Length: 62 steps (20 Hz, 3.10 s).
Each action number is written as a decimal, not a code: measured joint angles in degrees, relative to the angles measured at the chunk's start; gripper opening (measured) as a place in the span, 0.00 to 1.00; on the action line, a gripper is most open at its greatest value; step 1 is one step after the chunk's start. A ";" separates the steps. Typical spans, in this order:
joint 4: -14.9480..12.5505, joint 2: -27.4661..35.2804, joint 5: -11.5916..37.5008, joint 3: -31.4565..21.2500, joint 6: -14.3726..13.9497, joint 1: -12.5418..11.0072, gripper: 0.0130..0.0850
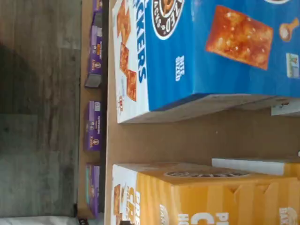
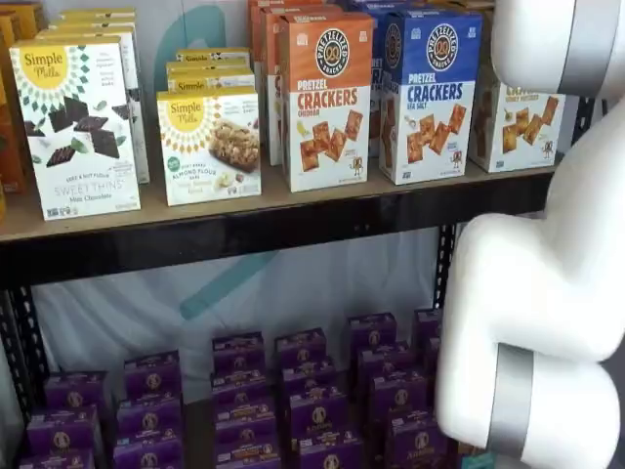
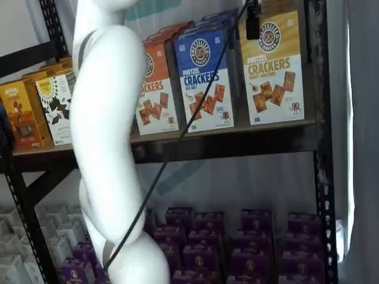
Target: Retrieve the yellow and white box located on the top shelf, the sixth one from the left
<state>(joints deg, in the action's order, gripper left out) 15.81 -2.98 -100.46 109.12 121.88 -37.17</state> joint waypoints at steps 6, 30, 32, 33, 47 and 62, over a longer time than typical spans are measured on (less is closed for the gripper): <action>-3.94 0.15 -1.01 0.51 -0.28 1.72 1.00; -5.47 -1.03 -0.90 -1.38 -0.38 2.39 0.83; -5.40 -0.98 -0.96 -1.25 -0.29 2.27 0.83; -5.37 -0.99 -0.95 -1.25 -0.24 2.21 0.83; -4.83 -1.75 -1.14 -1.42 0.87 0.88 0.72; -4.01 -3.41 -2.78 -1.37 2.18 -1.00 0.67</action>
<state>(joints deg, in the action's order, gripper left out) 11.80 -6.38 -103.23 107.75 124.06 -38.16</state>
